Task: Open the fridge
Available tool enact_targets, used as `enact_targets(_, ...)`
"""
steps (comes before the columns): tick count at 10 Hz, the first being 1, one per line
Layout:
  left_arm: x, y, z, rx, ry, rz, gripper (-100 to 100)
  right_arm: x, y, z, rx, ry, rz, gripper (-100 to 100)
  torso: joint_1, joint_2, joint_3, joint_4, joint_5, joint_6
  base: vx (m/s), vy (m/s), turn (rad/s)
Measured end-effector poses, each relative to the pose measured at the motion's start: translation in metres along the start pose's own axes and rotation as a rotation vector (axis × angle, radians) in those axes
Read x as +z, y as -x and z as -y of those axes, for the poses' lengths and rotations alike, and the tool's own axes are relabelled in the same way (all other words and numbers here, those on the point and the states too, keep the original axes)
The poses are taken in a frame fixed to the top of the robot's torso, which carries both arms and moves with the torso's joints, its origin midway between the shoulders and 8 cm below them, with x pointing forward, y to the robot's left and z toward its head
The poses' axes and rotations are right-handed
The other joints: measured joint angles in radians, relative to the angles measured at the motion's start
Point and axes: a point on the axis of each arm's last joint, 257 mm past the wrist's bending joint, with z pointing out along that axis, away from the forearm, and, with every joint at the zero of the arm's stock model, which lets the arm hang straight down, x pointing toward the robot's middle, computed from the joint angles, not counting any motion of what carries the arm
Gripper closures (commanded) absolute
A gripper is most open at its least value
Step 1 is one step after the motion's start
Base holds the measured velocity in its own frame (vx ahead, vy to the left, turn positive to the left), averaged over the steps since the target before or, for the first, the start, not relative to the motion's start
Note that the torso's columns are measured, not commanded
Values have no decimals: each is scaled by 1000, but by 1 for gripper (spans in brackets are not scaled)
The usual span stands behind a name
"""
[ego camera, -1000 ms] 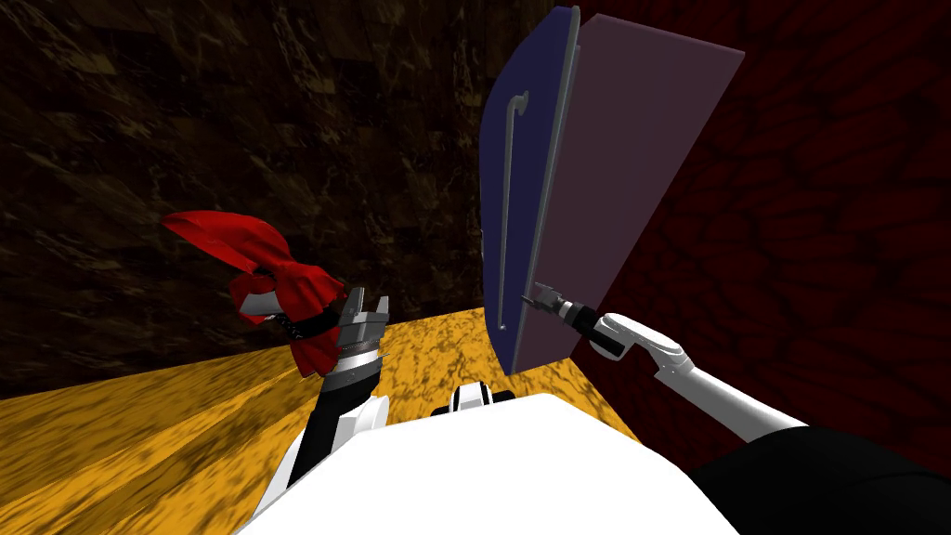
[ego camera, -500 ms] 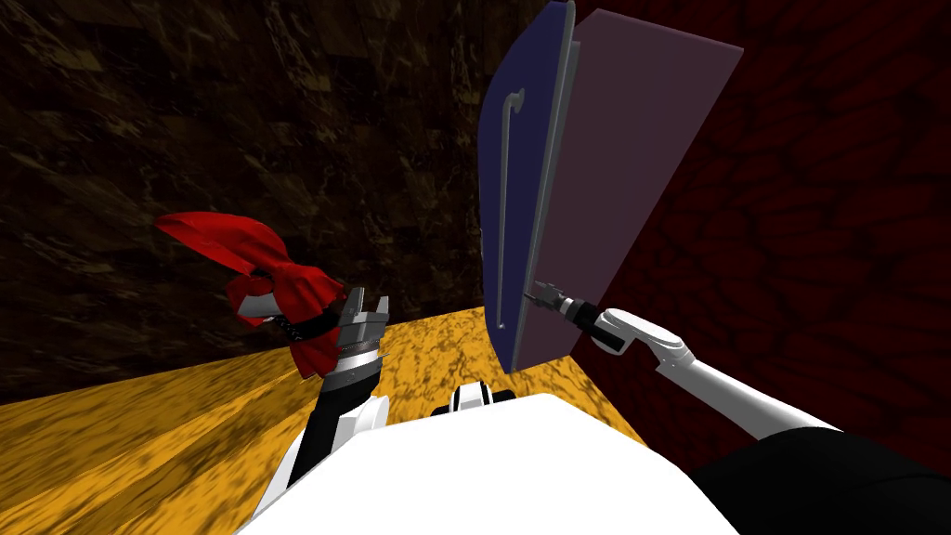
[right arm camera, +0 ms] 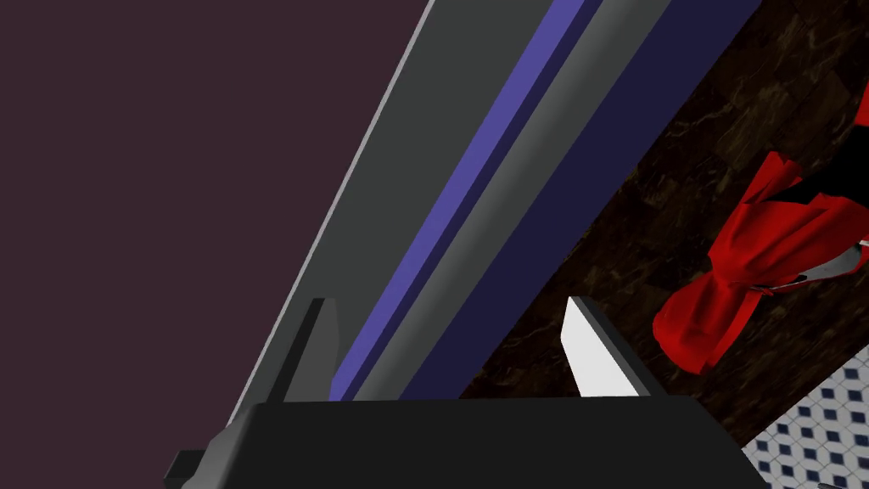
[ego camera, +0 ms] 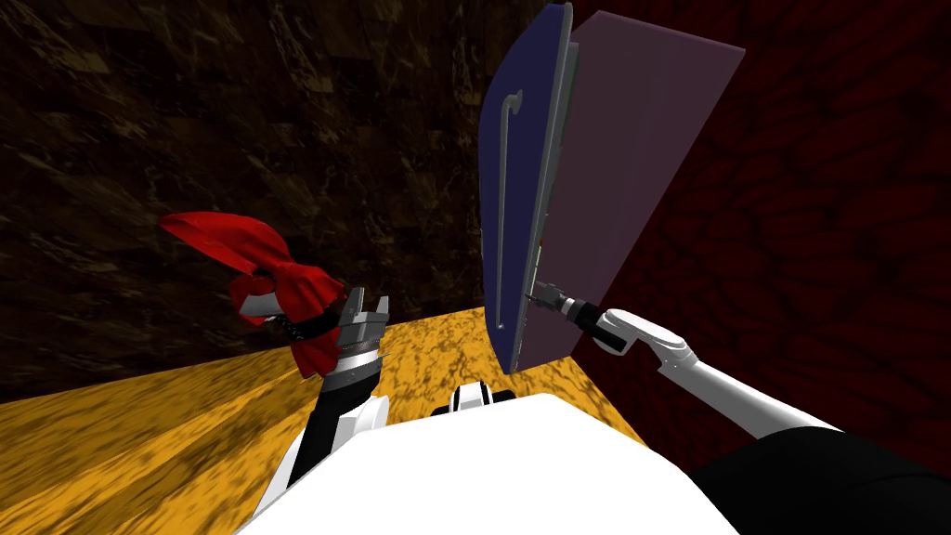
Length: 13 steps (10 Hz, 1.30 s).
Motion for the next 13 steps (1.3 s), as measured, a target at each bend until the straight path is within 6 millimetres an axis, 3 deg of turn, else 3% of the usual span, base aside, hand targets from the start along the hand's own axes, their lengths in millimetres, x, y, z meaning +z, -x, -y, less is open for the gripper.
enact_targets(1, 0, 0, 0, 0, 0, 0, 0, 3, 2, -2, 2, 0, 0, -100, 1, 0, 0, 0, 0, -1, 4, 37, -64)
enact_targets(4, 0, 0, 0, 0, 0, 0, 0, 1, 2, 17, -87, -15, -22, -100, 4, 2, 1, 1, 1, -2, 10, 50, -23)
enact_targets(8, 0, 0, 0, 0, 0, 0, 0, 4, 4, 15, -91, -15, -19, -100, 4, -1, 0, -1, 1, -1, 4, -7, 30)
enact_targets(9, 0, 0, 0, 0, 0, 0, 0, 7, 16, 20, -103, -19, 4, -100, -5, 1, 2, -7, -6, 10, 20, 68, -55)
enact_targets(13, 0, 0, 0, 0, 0, 0, 0, 8, 30, 56, -319, -45, -28, -100, -17, 4, 3, -6, -9, 13, 21, 117, -86)
